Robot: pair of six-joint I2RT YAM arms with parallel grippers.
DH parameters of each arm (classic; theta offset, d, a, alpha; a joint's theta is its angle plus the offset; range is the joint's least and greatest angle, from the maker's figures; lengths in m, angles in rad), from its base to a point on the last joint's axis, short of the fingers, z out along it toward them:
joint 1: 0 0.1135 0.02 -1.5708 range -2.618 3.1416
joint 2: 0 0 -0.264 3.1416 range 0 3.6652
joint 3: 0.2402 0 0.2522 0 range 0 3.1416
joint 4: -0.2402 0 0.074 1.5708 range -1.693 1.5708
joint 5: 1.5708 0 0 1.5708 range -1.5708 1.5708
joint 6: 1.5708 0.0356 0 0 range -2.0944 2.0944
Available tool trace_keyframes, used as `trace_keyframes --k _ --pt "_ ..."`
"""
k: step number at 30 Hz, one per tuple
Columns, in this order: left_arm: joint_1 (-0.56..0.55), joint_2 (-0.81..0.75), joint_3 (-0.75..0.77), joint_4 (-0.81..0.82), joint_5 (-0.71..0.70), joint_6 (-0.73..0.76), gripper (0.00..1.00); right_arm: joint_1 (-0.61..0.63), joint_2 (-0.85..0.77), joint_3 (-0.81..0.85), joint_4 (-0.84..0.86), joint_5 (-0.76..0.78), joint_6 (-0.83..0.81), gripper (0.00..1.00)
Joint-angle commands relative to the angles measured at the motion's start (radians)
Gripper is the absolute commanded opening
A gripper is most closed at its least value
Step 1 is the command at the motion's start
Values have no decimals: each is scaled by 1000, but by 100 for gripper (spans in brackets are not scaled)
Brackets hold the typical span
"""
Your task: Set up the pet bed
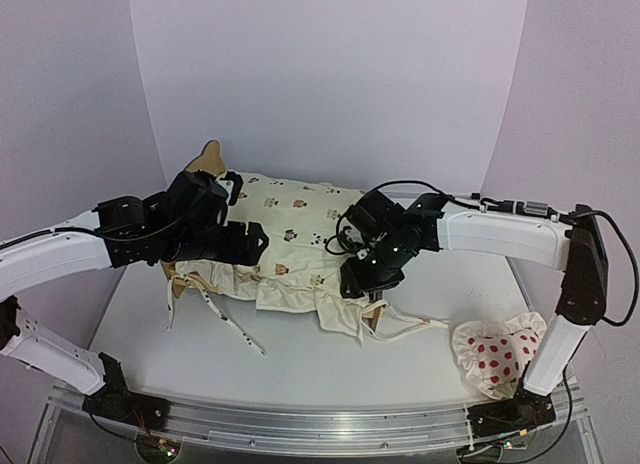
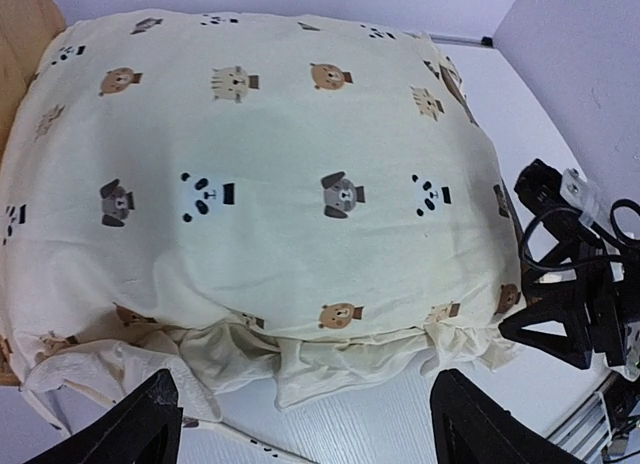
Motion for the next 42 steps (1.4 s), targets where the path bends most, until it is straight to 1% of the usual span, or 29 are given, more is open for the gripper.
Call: trace_keyframes --k 1,4,5,9,10,11,13,19,24,30,33,37,42 --pt "-24 37 32 106 61 49 85 9 35 -15 35 1 15 51" --pt "-31 45 12 152 106 61 83 10 48 -16 40 -11 15 40" --pt "-33 46 7 163 118 67 83 11 53 -15 40 -16 14 34" --pt "-40 49 -18 217 166 90 80 11 53 -2 40 -20 5 5" --pt "-41 50 -25 230 178 94 79 11 48 9 40 -20 1 2" --pt "-42 52 -30 243 192 99 78 11 45 25 39 -20 -3 0" --pt "-46 52 -39 265 220 109 76 11 31 58 34 -19 -15 0" --pt "-57 46 -74 340 304 147 70 11 9 243 -32 -7 -68 0" --pt "-61 26 -122 407 360 179 68 10 54 437 -99 48 -116 0" --pt "-65 31 -183 493 502 226 64 8 113 617 -129 113 -165 0" --pt "-68 46 -218 546 539 229 63 7 137 696 -137 145 -187 0" --pt "-69 76 -253 602 520 222 63 5 155 753 -137 170 -217 0" --pt "-68 151 -277 723 469 214 63 2 168 807 -137 182 -243 0"
